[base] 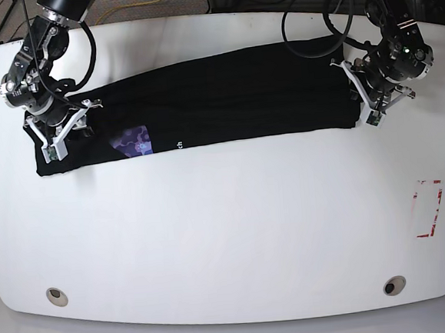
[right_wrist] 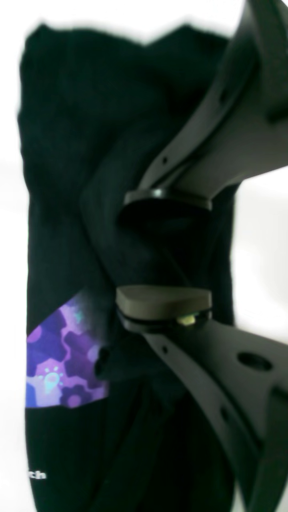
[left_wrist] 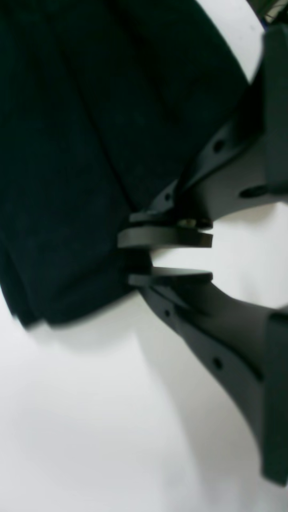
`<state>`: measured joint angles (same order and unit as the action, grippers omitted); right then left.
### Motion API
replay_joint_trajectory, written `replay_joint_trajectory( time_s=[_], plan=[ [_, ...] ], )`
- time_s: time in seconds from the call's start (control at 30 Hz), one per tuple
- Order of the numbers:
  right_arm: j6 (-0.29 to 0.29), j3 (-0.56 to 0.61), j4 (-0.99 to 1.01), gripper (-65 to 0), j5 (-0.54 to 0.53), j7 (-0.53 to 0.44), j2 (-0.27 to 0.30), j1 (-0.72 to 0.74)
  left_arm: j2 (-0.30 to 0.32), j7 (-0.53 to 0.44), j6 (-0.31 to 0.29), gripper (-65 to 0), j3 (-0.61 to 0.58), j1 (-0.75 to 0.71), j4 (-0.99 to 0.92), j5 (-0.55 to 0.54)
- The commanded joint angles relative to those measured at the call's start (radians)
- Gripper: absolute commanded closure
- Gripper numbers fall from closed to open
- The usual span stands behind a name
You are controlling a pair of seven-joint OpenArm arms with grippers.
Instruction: Layout the t-shirt on the table in an organized manner, then fold the t-shirt properly
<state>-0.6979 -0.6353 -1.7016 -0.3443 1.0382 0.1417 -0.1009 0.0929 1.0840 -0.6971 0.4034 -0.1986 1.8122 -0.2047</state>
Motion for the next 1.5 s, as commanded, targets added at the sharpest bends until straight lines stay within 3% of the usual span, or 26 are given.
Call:
replay_joint_trajectory(
  time_s=[0.0,0.23,0.47,0.77,1.0,1.47],
  plan=[
    [0.0,-0.002,0.047,-25.4,-0.006,-0.04,0.017,0.022,-0.002,-0.009,-0.001,-6.9,0.019,0.009,0.021,-0.012],
    [0.0,-0.002,0.193,-25.2,-0.006,-0.103,0.055,0.037,-0.009,-0.008,-0.001,-6.9,0.038,0.011,0.021,-0.022],
    [0.0,-0.002,0.212,-25.2,-0.006,-0.124,0.051,0.014,-0.011,-0.003,-0.001,-9.3,0.121,0.011,0.014,-0.164],
    [0.0,-0.002,0.211,-24.9,-0.008,-0.128,0.046,-0.016,-0.012,0.104,-0.001,-38.9,0.206,0.011,0.01,-0.33],
    [0.0,-0.002,0.209,-24.9,-0.008,-0.128,0.032,-0.033,-0.006,0.107,-0.001,-39.3,0.236,0.009,-0.078,-0.453],
    [0.0,-0.002,0.209,-24.9,-0.008,-0.128,0.031,-0.035,0.018,0.107,-0.001,-39.2,0.214,0.004,-0.265,-0.543]
  ],
)
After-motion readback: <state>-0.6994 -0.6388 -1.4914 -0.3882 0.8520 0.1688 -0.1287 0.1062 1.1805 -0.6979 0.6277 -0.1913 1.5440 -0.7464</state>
